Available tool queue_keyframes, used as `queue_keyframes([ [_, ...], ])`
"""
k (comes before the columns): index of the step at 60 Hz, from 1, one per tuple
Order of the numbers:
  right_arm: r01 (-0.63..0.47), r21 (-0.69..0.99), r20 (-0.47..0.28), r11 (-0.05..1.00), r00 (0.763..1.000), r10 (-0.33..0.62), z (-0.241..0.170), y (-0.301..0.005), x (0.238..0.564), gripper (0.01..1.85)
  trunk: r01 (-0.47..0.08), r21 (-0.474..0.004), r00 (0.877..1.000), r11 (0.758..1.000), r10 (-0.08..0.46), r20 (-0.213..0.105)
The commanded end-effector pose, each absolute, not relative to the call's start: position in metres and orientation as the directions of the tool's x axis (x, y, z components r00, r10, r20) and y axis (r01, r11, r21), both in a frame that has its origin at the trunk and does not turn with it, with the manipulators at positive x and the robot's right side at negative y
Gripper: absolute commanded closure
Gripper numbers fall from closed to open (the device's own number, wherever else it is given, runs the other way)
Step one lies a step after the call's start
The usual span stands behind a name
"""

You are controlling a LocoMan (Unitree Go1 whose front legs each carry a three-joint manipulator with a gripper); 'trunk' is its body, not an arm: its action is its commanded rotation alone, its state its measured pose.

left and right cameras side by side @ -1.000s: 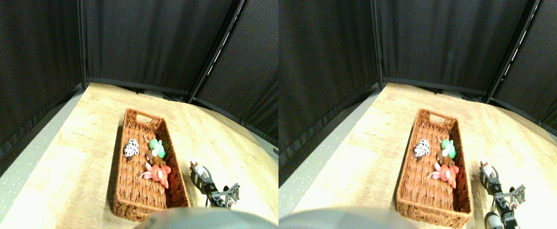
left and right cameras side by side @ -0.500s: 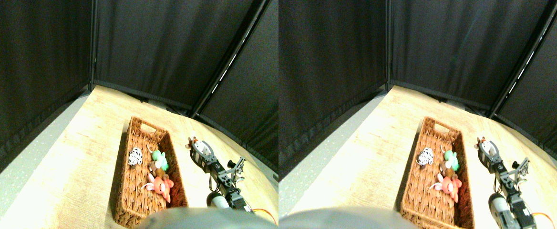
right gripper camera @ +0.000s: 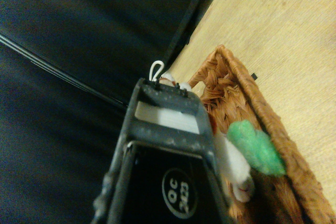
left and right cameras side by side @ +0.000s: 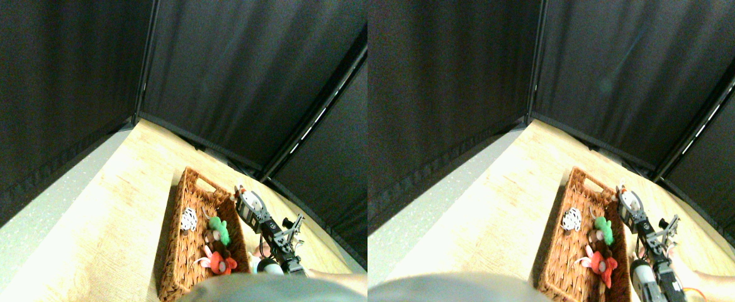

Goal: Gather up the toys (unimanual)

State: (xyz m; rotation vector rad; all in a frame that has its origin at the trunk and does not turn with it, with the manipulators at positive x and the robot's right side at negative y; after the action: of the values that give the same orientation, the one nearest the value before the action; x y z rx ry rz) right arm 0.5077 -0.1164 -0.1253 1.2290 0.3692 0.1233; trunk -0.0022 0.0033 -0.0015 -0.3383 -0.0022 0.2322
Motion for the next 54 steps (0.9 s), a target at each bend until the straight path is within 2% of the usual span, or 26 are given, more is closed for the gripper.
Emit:
queue_keyframes([
  [1, 0.088, 0.945, -0.184, 0.316, 0.940, 0.289, -0.124, -0.113, 0.507, 1.80, -0.260, -0.326, 0.965, 0.909, 0.258, -0.050],
  [11, 0.104, 0.947, -0.199, 0.303, 0.932, 0.303, -0.130, -0.101, 0.504, 1.80, -0.264, -0.329, 0.964, 0.906, 0.261, -0.055],
  [14, 0.117, 0.937, -0.228, 0.329, 0.919, 0.322, -0.131, -0.098, 0.502, 1.79, -0.265, -0.331, 0.964, 0.906, 0.262, -0.055],
  [16, 0.135, 0.926, -0.264, 0.353, 0.898, 0.351, -0.130, -0.098, 0.501, 1.47, -0.264, -0.330, 0.964, 0.906, 0.261, -0.054],
  [17, 0.135, 0.926, -0.264, 0.353, 0.898, 0.351, -0.130, -0.098, 0.501, 1.47, -0.264, -0.330, 0.964, 0.906, 0.261, -0.054],
  [19, 0.155, 0.904, -0.308, 0.399, 0.883, 0.354, -0.129, -0.100, 0.500, 1.00, -0.264, -0.330, 0.964, 0.906, 0.261, -0.054],
  [21, 0.137, 0.886, -0.318, 0.442, 0.874, 0.367, -0.129, -0.102, 0.500, 0.72, -0.261, -0.325, 0.965, 0.909, 0.256, -0.057],
  [22, 0.131, 0.880, -0.320, 0.456, 0.873, 0.368, -0.129, -0.102, 0.500, 0.62, -0.259, -0.323, 0.965, 0.910, 0.254, -0.057],
  [23, 0.131, 0.880, -0.320, 0.456, 0.873, 0.368, -0.129, -0.102, 0.500, 0.62, -0.258, -0.322, 0.966, 0.911, 0.253, -0.057],
  [25, 0.122, 0.865, -0.322, 0.487, 0.879, 0.352, -0.128, -0.103, 0.500, 0.45, -0.253, -0.320, 0.967, 0.913, 0.248, -0.058],
  [26, 0.122, 0.862, -0.322, 0.492, 0.882, 0.345, -0.128, -0.104, 0.499, 0.43, -0.251, -0.318, 0.968, 0.914, 0.246, -0.057],
  [29, 0.117, 0.868, -0.314, 0.483, 0.883, 0.349, -0.128, -0.105, 0.500, 0.49, -0.246, -0.313, 0.969, 0.917, 0.241, -0.056],
  [33, 0.123, 0.875, -0.294, 0.467, 0.903, 0.314, -0.127, -0.110, 0.499, 0.66, -0.236, -0.304, 0.972, 0.923, 0.230, -0.055],
  [41, 0.132, 0.876, -0.263, 0.463, 0.937, 0.229, -0.124, -0.130, 0.499, 0.72, -0.208, -0.281, 0.978, 0.937, 0.203, -0.050],
  [46, 0.147, 0.900, -0.237, 0.410, 0.955, 0.178, -0.125, -0.154, 0.502, 0.89, -0.178, -0.258, 0.984, 0.950, 0.171, -0.047],
  [48, 0.137, 0.897, -0.226, 0.420, 0.959, 0.170, -0.125, -0.160, 0.504, 0.94, -0.162, -0.245, 0.987, 0.956, 0.155, -0.047],
  [51, 0.157, 0.894, -0.215, 0.419, 0.972, 0.094, -0.126, -0.178, 0.506, 1.07, -0.143, -0.229, 0.990, 0.963, 0.136, -0.046],
  [54, 0.166, 0.895, -0.211, 0.414, 0.975, 0.064, -0.127, -0.192, 0.507, 1.12, -0.128, -0.216, 0.992, 0.968, 0.121, -0.045],
])
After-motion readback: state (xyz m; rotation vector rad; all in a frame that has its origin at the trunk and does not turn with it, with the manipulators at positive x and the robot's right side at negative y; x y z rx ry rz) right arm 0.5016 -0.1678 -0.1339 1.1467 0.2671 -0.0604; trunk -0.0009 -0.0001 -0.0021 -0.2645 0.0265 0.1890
